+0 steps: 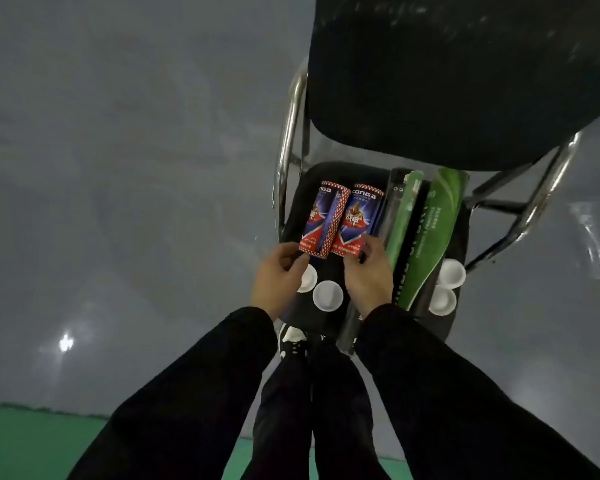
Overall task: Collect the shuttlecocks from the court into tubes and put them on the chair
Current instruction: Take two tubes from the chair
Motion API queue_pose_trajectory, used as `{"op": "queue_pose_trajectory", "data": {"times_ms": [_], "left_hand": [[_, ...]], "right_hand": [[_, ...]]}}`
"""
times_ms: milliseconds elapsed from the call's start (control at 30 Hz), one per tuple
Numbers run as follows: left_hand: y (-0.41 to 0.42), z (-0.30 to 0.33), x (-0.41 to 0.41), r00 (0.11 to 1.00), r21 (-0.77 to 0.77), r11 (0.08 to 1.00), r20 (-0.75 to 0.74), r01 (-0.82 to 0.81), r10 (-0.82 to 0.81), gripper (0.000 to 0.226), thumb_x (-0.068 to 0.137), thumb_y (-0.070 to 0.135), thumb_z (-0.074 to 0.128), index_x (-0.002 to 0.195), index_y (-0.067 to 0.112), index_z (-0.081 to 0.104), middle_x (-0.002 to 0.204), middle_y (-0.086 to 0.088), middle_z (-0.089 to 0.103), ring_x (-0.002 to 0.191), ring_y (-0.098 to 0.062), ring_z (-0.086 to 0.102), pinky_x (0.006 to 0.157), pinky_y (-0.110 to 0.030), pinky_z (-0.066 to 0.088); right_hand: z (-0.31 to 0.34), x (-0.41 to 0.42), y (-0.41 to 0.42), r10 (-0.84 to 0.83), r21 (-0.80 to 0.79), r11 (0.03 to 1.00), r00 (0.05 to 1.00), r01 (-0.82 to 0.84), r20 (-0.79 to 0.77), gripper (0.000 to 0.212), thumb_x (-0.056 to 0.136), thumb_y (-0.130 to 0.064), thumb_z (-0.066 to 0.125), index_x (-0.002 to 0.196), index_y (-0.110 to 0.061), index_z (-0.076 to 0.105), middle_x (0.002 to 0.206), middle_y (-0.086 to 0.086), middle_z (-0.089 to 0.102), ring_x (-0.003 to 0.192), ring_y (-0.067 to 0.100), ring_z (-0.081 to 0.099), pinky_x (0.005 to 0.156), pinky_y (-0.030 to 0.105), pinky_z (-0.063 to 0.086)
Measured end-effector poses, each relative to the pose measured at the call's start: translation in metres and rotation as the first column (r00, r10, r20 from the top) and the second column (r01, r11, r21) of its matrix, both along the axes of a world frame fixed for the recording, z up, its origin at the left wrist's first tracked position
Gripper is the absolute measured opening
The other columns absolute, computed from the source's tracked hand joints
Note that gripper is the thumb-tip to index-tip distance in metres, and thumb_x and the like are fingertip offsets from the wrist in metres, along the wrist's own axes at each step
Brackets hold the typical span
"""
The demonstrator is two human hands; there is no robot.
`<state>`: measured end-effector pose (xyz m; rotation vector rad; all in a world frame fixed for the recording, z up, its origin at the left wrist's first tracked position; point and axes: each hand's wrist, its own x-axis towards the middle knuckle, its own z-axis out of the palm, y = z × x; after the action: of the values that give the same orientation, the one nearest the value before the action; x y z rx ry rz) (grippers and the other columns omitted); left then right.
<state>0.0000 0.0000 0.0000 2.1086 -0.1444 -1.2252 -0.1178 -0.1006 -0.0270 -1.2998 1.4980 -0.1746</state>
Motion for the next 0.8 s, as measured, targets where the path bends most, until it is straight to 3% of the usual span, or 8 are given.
{"op": "queue_pose_trajectory", "data": {"times_ms": [67,133,267,400,533,700,800], "left_hand": [[-0.011,-0.022,0.002,0.993,-0.017,0.996,0.086,0.083,-0.081,0.049,0.100,0.037,0.065,0.144,0.022,0.051,0.136,0.003,0.061,0.118,-0.011,0.060,0.103,-0.033,0.051],[-0.020,-0.038,0.001,0.991,-0.014,0.997,0.109,0.075,-0.073,0.062,0.096,0.041,0.069,0.150,0.024,0.043,0.144,0.000,0.055,0.126,-0.013,0.058,0.108,-0.040,0.051],[-0.038,-0.054,-0.003,0.993,-0.001,0.996,0.080,0.091,-0.091,0.070,0.097,0.033,0.070,0.156,0.021,0.034,0.149,-0.001,0.051,0.130,-0.016,0.056,0.110,-0.041,0.050],[-0.044,-0.064,-0.003,0.996,0.043,0.995,0.014,0.087,-0.088,0.073,0.099,0.026,0.068,0.159,0.020,0.027,0.152,-0.004,0.050,0.135,-0.022,0.054,0.112,-0.045,0.048],[-0.044,-0.071,-0.004,0.995,0.079,0.992,-0.004,0.099,-0.099,0.072,0.096,0.029,0.073,0.155,0.018,0.033,0.148,-0.004,0.052,0.127,-0.019,0.057,0.101,-0.034,0.050],[-0.037,-0.076,-0.006,0.995,0.119,0.989,0.040,0.091,-0.096,0.067,0.088,0.033,0.080,0.143,0.016,0.046,0.133,0.000,0.061,0.107,-0.011,0.063,0.087,-0.026,0.052],[-0.032,-0.070,-0.006,0.996,0.121,0.990,0.060,0.066,-0.073,0.071,0.085,0.035,0.081,0.143,0.016,0.046,0.129,0.002,0.063,0.102,-0.009,0.066,0.080,-0.021,0.053]], "right_hand": [[-0.008,0.006,-0.008,0.087,-0.096,0.991,0.995,-0.091,-0.048,0.041,0.092,-0.025,0.063,0.131,-0.035,0.054,0.135,-0.005,0.056,0.111,0.006,0.056,0.100,0.029,0.045],[-0.015,0.008,-0.014,0.165,-0.153,0.973,0.985,-0.171,-0.052,0.054,0.092,-0.018,0.064,0.143,-0.028,0.048,0.142,0.000,0.049,0.121,0.011,0.052,0.099,0.026,0.041],[-0.024,0.013,-0.017,0.221,-0.163,0.956,0.966,-0.242,-0.137,0.064,0.092,-0.021,0.065,0.148,-0.031,0.038,0.154,0.002,0.039,0.132,0.022,0.051,0.096,0.037,0.049],[-0.020,0.020,-0.018,0.157,-0.147,0.973,0.978,-0.177,-0.140,0.064,0.093,-0.029,0.068,0.148,-0.028,0.033,0.144,0.002,0.046,0.117,0.022,0.059,0.087,0.040,0.053],[-0.018,0.023,-0.026,0.143,-0.122,0.979,0.974,-0.166,-0.175,0.060,0.095,-0.029,0.066,0.145,-0.024,0.032,0.135,0.004,0.052,0.096,0.019,0.060,0.076,0.030,0.042],[-0.020,0.016,-0.030,0.108,-0.106,0.986,0.974,-0.132,-0.201,0.059,0.093,-0.034,0.067,0.140,-0.024,0.032,0.136,0.004,0.055,0.105,0.028,0.065,0.073,0.031,0.041],[-0.022,0.012,-0.028,0.127,-0.071,0.987,0.975,-0.141,-0.180,0.074,0.091,-0.044,0.068,0.150,-0.026,0.027,0.145,0.004,0.048,0.118,0.025,0.059,0.085,0.036,0.048]]}}
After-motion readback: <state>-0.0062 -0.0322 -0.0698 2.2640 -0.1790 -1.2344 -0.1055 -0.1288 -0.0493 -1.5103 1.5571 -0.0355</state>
